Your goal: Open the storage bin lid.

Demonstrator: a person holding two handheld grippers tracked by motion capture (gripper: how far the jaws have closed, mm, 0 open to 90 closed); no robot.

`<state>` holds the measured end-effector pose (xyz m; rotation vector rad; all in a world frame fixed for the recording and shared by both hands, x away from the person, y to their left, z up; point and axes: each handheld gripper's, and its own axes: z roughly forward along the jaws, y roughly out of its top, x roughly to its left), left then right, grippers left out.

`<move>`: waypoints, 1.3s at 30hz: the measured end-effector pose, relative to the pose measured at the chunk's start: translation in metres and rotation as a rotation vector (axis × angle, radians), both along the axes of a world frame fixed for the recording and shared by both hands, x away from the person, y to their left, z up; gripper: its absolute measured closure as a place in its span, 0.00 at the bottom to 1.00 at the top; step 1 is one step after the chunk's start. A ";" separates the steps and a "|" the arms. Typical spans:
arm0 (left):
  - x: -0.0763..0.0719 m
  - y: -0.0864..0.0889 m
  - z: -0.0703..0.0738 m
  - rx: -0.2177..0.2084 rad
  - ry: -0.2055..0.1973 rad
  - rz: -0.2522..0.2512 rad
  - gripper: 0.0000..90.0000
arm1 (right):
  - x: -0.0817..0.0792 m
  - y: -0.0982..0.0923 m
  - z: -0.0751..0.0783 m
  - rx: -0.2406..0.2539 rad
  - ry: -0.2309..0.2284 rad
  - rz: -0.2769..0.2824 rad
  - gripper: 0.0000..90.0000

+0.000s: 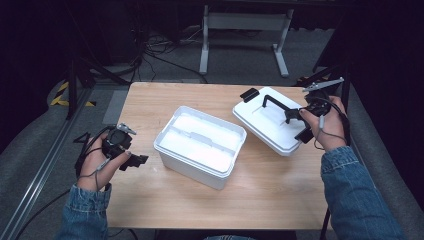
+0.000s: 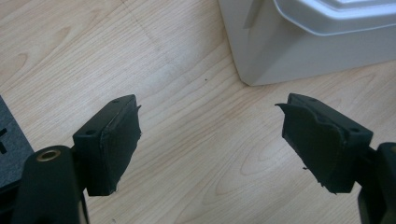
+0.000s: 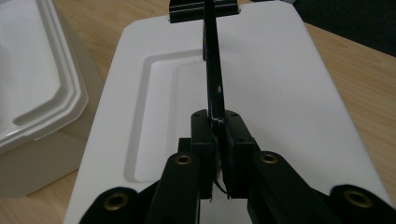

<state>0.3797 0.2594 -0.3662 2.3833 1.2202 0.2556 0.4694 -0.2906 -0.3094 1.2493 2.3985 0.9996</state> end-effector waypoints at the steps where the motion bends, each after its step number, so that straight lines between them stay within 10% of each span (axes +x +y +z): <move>1: 0.000 0.000 0.000 0.001 0.000 0.000 0.22 | 0.001 -0.001 -0.003 0.001 0.004 -0.003 0.95; 39: 0.000 -0.001 -0.002 0.006 0.016 -0.004 0.22 | 0.013 -0.014 -0.089 0.014 0.088 -0.060 0.94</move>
